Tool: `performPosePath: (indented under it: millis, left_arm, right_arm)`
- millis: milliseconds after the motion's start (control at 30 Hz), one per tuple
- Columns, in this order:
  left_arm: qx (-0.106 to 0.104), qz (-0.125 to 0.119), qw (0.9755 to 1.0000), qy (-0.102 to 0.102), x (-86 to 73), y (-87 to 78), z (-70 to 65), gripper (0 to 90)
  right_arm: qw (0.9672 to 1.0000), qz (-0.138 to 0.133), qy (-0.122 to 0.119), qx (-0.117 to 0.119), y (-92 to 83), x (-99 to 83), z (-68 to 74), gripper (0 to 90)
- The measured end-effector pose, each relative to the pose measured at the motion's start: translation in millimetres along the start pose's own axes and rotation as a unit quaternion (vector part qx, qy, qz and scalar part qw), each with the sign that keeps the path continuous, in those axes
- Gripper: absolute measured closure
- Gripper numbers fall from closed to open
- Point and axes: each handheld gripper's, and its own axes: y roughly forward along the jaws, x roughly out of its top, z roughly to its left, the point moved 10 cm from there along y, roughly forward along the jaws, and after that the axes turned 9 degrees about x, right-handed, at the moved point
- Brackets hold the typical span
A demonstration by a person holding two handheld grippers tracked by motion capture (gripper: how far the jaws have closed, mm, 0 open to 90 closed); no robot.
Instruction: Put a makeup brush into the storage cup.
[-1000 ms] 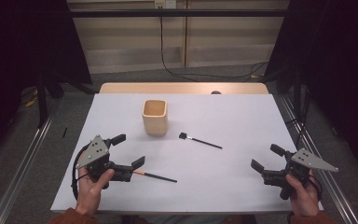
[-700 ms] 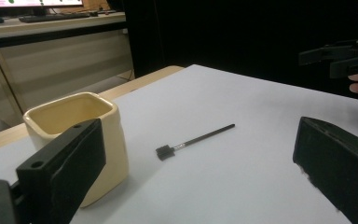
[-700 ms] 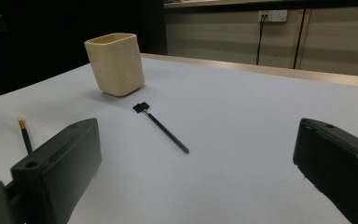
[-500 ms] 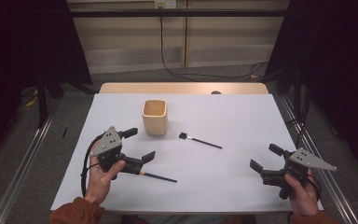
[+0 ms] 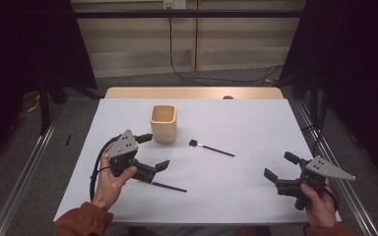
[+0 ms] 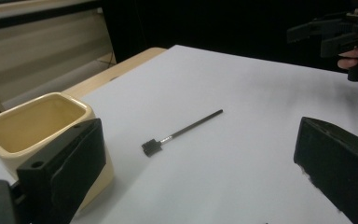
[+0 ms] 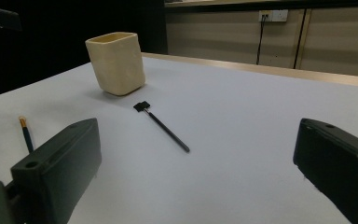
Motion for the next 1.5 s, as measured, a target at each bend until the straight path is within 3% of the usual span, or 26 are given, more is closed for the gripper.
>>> performPosePath:
  millis: [100,133,233,333,400,467,600,667,733,767,833,1000,1067,1100,1133,1233,1267,1300,1333,1433,1500]
  left_arm:
    - [-0.023,0.039,0.999,-0.003,-4.2,4.4,-5.3,3.0]
    - [-0.027,0.053,0.9982,0.007,-6.3,5.4,-7.1,3.7]
    - [-0.04,0.092,0.9941,0.041,-13.1,8.0,-11.3,4.3]
    - [-0.061,0.125,0.9893,0.045,-18.3,10.1,-15.2,5.0]
    - [-0.055,0.146,0.9865,0.05,-22.7,12.9,-11.0,5.0]
    - [-0.056,0.152,0.9856,0.049,-24.1,13.1,-9.4,5.0]
    - [-0.055,0.184,0.9796,0.06,-34.6,15.8,-5.6,5.2]
    - [-0.064,0.203,0.9744,0.071,-41.3,17.0,-5.9,5.2]
    - [-0.089,0.233,0.9656,0.072,-49.5,17.0,-8.8,5.0]
    - [-0.099,0.244,0.9623,0.066,-52.5,17.2,-10.9,4.5]
    - [-0.105,0.269,0.9546,0.075,-59.2,17.0,-12.3,4.2]
    - [-0.111,0.305,0.9416,0.091,-71.2,18.3,-14.3,4.4]
    - [-0.115,0.314,0.9375,0.095,-74.6,17.9,-15.0,4.7]
    - [-0.117,0.323,0.934,0.098,-76.3,17.0,-14.6,4.7]
    - [-0.118,0.327,0.9321,0.102,-77.9,17.1,-14.9,4.7]
    - [-0.129,0.344,0.9234,0.113,-84.3,15.1,-16.9,5.2]
    - [-0.129,0.347,0.9217,0.115,-86.3,15.3,-17.3,5.2]
    - [-0.126,0.36,0.9165,0.121,-91.4,15.4,-17.5,5.2]
    - [-0.126,0.36,0.9165,0.121,-91.4,15.4,-17.5,5.2]
    - [-0.113,0.376,0.9112,0.124,-97.6,16.4,-16.4,5.2]
    - [-0.127,0.376,0.9091,0.127,-99.6,15.8,-17.9,5.8]
  right_arm:
    - [1.0,0.002,0.001,0.001,0.4,-0.5,0.1,0.1]
    - [1.0,0.003,0.0,0.0,0.6,-0.7,0.2,0.2]
    - [1.0,0.002,0.0,0.001,0.5,-0.5,0.2,0.2]
    - [1.0,0.002,0.001,0.001,0.7,-0.6,0.5,0.2]
    - [1.0,0.003,0.0,0.002,0.7,-0.7,0.7,0.2]
    - [1.0,0.003,0.0,0.002,0.7,-0.7,0.8,0.2]
    - [1.0,0.004,0.001,0.002,0.7,-0.9,1.0,0.2]
    - [1.0,0.004,0.001,0.002,0.9,-1.0,1.2,0.2]
    - [1.0,0.006,-0.003,0.002,1.2,-1.6,1.1,0.1]
    - [1.0,0.008,-0.003,0.002,1.2,-1.9,1.1,0.1]
    - [1.0,0.007,-0.001,0.003,1.6,-1.9,1.5,0.1]
    - [1.0,0.008,-0.001,0.004,1.6,-2.0,2.1,0.1]
    - [1.0,0.008,-0.002,0.005,1.7,-2.0,2.3,0.1]
    - [1.0,0.008,-0.002,0.005,1.8,-2.2,2.4,0.1]
    - [0.9999,0.009,-0.001,0.005,1.9,-2.4,2.4,0.0]
    - [0.9999,0.011,0.0,0.006,2.4,-2.9,2.5,0.0]
    - [0.9999,0.011,-0.001,0.007,2.4,-2.9,2.7,0.0]
    - [0.9999,0.011,0.0,0.007,2.5,-3.0,2.9,0.0]
    - [0.9999,0.012,-0.001,0.008,2.6,-3.1,3.0,0.0]
    - [0.9999,0.014,-0.002,0.008,2.9,-3.7,2.9,0.0]
    - [0.9998,0.015,-0.002,0.009,3.4,-4.1,3.4,0.0]
